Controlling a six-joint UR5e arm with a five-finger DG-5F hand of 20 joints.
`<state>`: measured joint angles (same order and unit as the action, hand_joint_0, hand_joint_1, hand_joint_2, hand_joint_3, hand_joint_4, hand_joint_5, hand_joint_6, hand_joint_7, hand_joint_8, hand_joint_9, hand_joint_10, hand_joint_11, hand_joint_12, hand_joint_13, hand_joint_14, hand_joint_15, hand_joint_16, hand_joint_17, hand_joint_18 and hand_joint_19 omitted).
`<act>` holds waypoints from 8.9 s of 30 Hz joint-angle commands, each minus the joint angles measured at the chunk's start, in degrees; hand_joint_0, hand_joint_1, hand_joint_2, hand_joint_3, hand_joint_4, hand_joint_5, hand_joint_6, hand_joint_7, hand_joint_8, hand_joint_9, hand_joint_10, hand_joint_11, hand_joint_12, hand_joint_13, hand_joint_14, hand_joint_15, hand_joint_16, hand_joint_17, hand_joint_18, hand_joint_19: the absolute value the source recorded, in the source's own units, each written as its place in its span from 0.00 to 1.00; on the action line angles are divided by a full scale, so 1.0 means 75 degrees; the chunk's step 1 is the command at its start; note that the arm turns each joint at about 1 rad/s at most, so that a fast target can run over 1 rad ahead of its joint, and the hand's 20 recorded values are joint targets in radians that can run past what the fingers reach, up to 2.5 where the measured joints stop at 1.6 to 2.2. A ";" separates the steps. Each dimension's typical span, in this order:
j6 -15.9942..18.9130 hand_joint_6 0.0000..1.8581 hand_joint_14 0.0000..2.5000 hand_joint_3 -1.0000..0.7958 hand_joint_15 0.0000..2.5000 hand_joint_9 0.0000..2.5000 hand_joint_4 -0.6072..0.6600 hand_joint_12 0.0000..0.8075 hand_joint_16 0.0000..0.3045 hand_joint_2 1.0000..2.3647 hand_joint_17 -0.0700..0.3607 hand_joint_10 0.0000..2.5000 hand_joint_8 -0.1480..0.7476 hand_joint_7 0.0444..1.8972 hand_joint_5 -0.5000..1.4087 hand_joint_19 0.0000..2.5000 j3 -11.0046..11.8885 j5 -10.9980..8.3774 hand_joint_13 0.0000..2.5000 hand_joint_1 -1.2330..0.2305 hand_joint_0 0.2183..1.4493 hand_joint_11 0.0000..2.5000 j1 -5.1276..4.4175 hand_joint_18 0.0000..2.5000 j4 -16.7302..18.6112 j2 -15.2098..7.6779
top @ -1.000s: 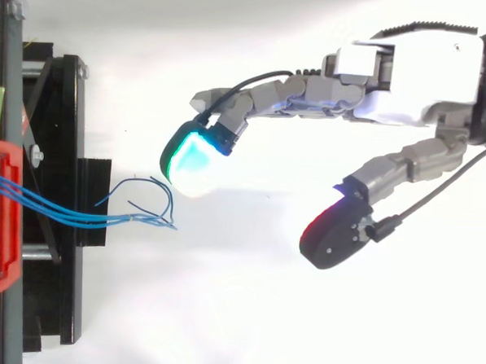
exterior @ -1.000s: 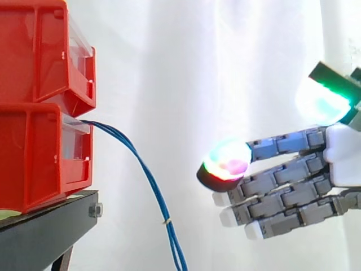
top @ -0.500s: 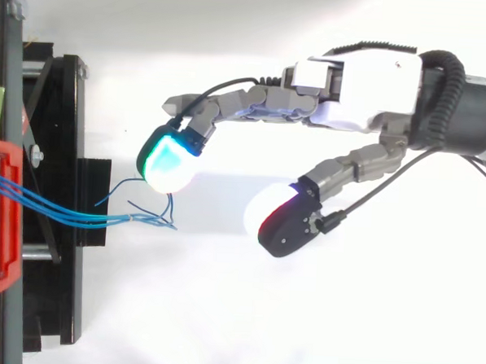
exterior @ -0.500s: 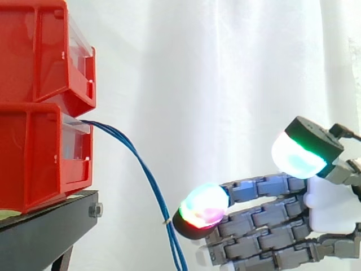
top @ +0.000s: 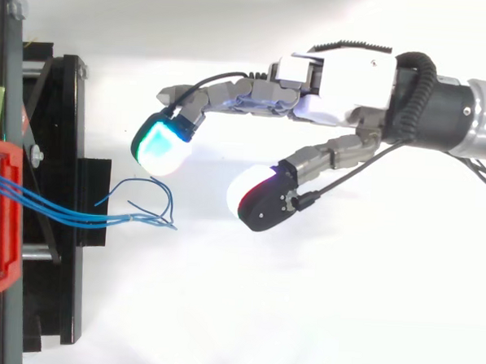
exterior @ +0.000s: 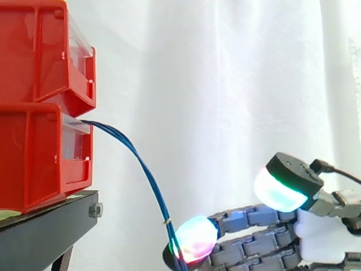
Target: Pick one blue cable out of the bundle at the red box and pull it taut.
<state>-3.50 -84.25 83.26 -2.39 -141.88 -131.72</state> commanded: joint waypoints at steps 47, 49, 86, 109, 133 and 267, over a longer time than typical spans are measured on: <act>-0.0448 0.27 0.00 0.34 0.00 0.00 0.71 0.36 0.17 0.01 0.43 0.00 0.40 0.59 0.18 0.01 0.1624 0.0699 0.00 0.37 0.32 0.00 -0.0068 0.00 -0.0302 -0.0941; -0.0448 0.29 0.00 0.36 0.00 0.00 0.68 0.36 0.17 0.01 0.43 0.00 0.40 0.56 0.18 0.01 0.1624 0.0699 0.00 0.36 0.33 0.00 -0.0068 0.00 -0.0325 -0.0929; -0.0600 0.50 0.00 0.49 0.00 0.00 0.60 0.34 0.17 0.01 0.43 0.00 0.41 0.38 0.16 0.02 0.1765 0.0828 0.00 0.38 0.31 0.00 -0.0091 0.00 -0.0314 -0.0929; -0.0577 0.50 0.00 0.28 0.00 0.01 0.65 0.34 0.17 0.00 0.43 0.00 0.41 0.37 0.16 0.02 0.1777 0.1039 0.00 0.28 0.28 0.00 0.0096 0.03 -0.0900 -0.0601; -0.0577 0.50 0.00 0.39 0.00 0.08 0.54 0.34 0.16 0.01 0.42 0.00 0.45 0.47 0.18 0.01 0.1824 0.1133 0.03 0.25 0.38 0.00 0.0143 0.10 -0.0982 -0.0566; -0.0682 0.50 0.00 0.28 0.00 0.15 0.61 0.40 0.17 0.00 0.43 0.00 0.53 0.47 0.18 0.01 0.2187 0.1519 0.04 0.25 0.27 0.02 0.0600 0.10 -0.3044 -0.0367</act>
<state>-8.48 -67.85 94.59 2.00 -164.65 -134.67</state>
